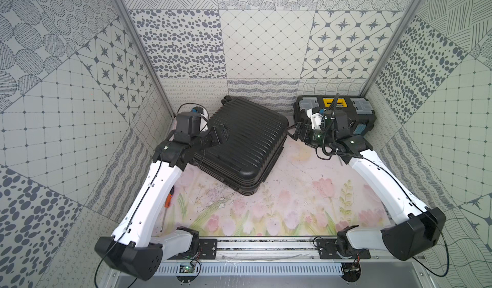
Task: Open the suitcase zippers
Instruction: Adjust the suitcase at the center of the board.
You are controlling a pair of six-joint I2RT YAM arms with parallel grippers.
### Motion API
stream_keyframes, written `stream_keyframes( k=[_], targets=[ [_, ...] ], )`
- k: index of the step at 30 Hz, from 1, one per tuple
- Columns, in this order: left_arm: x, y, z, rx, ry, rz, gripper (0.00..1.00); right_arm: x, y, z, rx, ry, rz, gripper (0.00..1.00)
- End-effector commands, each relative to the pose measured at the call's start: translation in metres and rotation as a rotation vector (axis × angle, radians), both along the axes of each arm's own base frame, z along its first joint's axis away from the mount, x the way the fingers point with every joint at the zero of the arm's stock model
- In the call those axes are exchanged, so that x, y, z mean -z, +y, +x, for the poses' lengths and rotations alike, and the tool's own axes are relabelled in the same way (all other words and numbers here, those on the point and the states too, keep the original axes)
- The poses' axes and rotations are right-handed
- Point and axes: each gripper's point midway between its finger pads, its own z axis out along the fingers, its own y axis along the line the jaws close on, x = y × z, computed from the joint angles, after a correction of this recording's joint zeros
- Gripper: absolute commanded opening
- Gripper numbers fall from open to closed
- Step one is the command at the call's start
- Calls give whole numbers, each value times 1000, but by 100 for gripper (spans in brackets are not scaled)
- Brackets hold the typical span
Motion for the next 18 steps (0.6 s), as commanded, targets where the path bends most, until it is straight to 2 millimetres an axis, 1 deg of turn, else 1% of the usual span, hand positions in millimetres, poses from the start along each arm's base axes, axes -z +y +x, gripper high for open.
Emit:
stream_keyframes(
  k=[1, 3, 6, 8, 9, 10, 12, 15, 18],
  targets=[
    [18, 50, 61, -136, 58, 193, 99, 7, 12, -9, -24, -23, 3, 99],
    [31, 68, 95, -170, 76, 198, 99, 11, 18, -23, -57, -25, -10, 99],
    [49, 91, 131, -202, 104, 142, 99, 18, 25, -39, -94, -7, -6, 99],
    [60, 101, 150, -206, 116, 83, 99, 28, 30, -48, -117, 22, 5, 99],
    [68, 101, 161, -185, 118, 45, 99, 34, 32, -51, -129, 36, 7, 99],
    [74, 99, 169, -153, 124, 9, 99, 37, 34, -52, -136, 45, 9, 99],
    [87, 82, 180, -38, 151, -89, 99, 46, 38, -52, -149, 67, 23, 99],
    [95, 50, 181, 118, 177, -261, 99, 51, 48, -42, -173, 83, 35, 99],
    [97, 32, 176, 183, 199, -390, 99, 53, 57, -20, -171, 110, 69, 99]
  ],
)
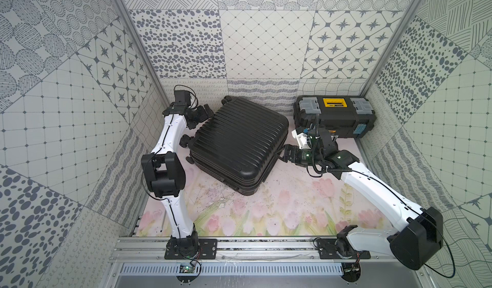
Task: Open the suitcase zippers
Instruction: Adjust the suitcase at the center of the board.
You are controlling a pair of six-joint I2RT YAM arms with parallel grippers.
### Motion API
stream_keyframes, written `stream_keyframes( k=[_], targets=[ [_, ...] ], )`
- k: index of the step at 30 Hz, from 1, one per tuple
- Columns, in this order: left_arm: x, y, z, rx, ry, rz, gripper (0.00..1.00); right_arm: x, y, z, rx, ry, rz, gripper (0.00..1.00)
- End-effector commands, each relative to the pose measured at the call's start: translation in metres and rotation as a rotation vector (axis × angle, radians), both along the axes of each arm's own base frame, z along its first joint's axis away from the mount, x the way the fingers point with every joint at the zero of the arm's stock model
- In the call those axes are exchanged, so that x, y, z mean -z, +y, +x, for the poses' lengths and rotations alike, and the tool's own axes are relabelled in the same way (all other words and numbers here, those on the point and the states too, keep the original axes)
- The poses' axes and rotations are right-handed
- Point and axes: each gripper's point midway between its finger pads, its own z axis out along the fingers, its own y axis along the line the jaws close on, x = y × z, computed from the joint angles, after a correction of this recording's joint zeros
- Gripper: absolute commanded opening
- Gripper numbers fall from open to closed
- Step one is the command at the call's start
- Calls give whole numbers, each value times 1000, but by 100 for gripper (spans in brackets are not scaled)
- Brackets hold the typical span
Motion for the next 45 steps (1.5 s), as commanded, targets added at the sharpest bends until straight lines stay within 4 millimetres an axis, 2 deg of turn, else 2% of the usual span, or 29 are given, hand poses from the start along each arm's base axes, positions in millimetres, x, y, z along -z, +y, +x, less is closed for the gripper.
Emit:
stream_keyframes(
  k=[1, 4, 8, 12, 17, 21, 23, 25, 29, 32, 34, 35, 37, 40, 45],
  targets=[
    [-13, -56, -10, 254, -14, -344, 99, -14, 19, 34, -8, -18, 91, 99],
    [-5, -58, -24, 237, 31, -361, 99, -14, 22, 62, 11, -15, 85, 99],
    [6, -59, -52, 187, 93, -403, 99, -12, 14, 103, 44, 6, 55, 99],
    [10, -71, -84, 144, 119, -493, 99, -15, 9, 138, 62, 12, 66, 99],
    [14, -85, -131, 123, 151, -535, 98, -30, 21, 173, 26, -8, 72, 99],
    [6, -95, -169, 95, 117, -519, 96, -39, 27, 200, 9, -40, 8, 99],
    [-1, -99, -187, 103, 87, -472, 96, -41, 17, 212, 41, -71, -96, 99],
    [-4, -97, -203, 102, 68, -396, 97, -50, 5, 214, 67, -100, -183, 99],
    [-6, -91, -228, 110, 62, -294, 97, -85, -8, 190, 100, -205, -332, 99],
    [-3, -95, -244, 143, 60, -279, 97, -105, -8, 152, 99, -259, -382, 99],
    [0, -104, -256, 180, 64, -288, 95, -118, -3, 123, 99, -315, -327, 99],
    [2, -110, -262, 204, 65, -288, 95, -115, -3, 109, 110, -323, -293, 99],
    [3, -121, -272, 247, 66, -271, 94, -120, -7, 76, 105, -340, -199, 99],
    [5, -137, -290, 312, 71, -238, 94, -108, -17, 35, 76, -324, -162, 96],
    [7, -175, -314, 427, 53, -282, 94, -80, -32, -9, 17, -300, -175, 95]
  ],
)
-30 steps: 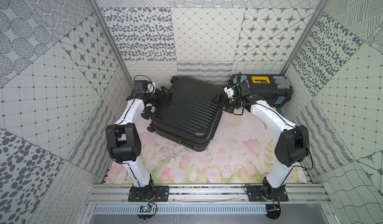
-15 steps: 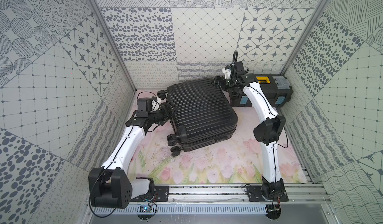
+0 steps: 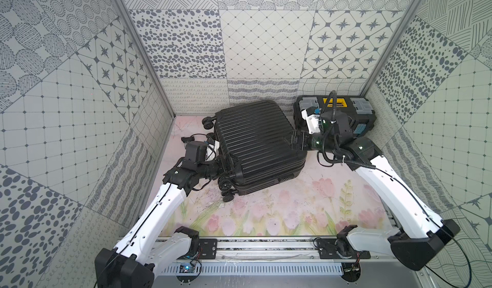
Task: Open the suitcase zippers
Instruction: Adjust the suitcase at the center of the board.
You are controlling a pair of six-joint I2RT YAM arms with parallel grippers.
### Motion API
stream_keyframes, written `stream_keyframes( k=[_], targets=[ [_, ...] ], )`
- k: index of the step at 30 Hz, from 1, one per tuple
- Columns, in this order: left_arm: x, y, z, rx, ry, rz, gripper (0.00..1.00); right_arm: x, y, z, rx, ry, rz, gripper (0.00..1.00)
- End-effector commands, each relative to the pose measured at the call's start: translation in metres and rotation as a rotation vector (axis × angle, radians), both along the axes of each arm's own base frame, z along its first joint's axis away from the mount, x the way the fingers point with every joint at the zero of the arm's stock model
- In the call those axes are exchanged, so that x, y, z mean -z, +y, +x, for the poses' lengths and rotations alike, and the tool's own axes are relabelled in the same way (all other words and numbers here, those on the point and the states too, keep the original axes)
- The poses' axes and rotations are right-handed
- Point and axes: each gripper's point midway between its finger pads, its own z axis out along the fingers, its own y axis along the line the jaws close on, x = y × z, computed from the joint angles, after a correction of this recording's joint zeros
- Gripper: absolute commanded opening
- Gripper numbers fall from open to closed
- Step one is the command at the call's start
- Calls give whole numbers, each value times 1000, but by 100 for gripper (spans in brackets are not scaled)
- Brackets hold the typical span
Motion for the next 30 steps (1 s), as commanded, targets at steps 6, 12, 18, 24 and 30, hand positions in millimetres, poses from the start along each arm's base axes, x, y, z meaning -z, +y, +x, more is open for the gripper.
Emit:
stream_keyframes(
  k=[6, 12, 18, 24, 30],
  targets=[
    [-1, -81, -38, 266, -155, 51, 94, 30, 12, -29, -130, 25, 31, 89],
    [3, -83, -43, 285, -309, 240, 94, 12, 4, -31, -126, -81, 11, 90],
    [-3, -58, -54, 267, -530, 288, 92, -11, -6, -37, -110, -291, 58, 92],
    [-22, -1, -45, 7, -779, 298, 86, -28, -11, -48, -131, -515, 124, 88],
    [-3, -5, -68, 75, -1045, 167, 71, -25, -14, -49, -128, -548, 98, 88]
  ],
)
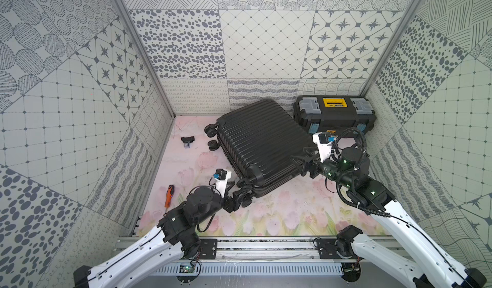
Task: Open the suitcase zippers
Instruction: Adjust the suitcase at the center of the board, then unzip the zipper on the suitcase.
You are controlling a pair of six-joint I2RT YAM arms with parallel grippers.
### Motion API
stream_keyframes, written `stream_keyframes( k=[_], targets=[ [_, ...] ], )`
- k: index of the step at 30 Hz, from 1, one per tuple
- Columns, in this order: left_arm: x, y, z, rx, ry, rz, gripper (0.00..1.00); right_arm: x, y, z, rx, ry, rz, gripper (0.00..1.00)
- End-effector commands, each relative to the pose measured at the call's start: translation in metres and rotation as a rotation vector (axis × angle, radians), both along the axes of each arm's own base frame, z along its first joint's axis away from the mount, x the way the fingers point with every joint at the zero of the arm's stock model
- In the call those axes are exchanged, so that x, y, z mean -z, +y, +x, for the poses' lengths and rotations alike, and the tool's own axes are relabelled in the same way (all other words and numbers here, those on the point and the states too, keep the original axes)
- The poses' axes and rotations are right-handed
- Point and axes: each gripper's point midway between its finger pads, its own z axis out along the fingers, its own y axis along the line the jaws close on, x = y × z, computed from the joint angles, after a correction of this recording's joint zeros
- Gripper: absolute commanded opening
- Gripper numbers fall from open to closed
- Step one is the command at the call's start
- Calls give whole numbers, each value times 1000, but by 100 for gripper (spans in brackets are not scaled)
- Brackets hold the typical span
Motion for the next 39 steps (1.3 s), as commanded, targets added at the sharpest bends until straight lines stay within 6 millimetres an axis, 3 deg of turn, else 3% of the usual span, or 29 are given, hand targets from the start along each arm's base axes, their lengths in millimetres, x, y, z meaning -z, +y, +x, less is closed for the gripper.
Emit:
stream_keyframes(
  k=[1, 6, 12, 17, 21, 27, 30, 35, 39],
  targets=[
    [-23, 4, 9, -26, -308, -42, 71, -24, 2, 0, -16, -127, 30, 88],
    [-1, -6, 17, -53, -308, -3, 72, -19, 18, -1, -92, -87, 26, 87],
    [27, -25, 19, -38, -407, 104, 65, -14, 30, -7, -159, 8, 29, 84],
    [12, -50, 31, -25, -508, 98, 59, -3, 25, -7, -123, 48, -17, 82],
    [-4, -73, 49, -55, -554, 99, 64, -3, 12, -8, -70, 30, -44, 82],
    [-13, -82, 87, -98, -554, 52, 62, -4, -3, -15, -19, 13, -57, 82],
    [-5, -84, 77, -46, -562, 42, 60, -7, -8, -22, -15, 5, -54, 82],
    [24, -107, 37, 107, -661, 178, 60, -7, -14, -28, -6, -37, -58, 83],
    [30, -105, 36, 77, -648, 201, 60, -1, -14, -27, -6, -43, -52, 83]
  ],
)
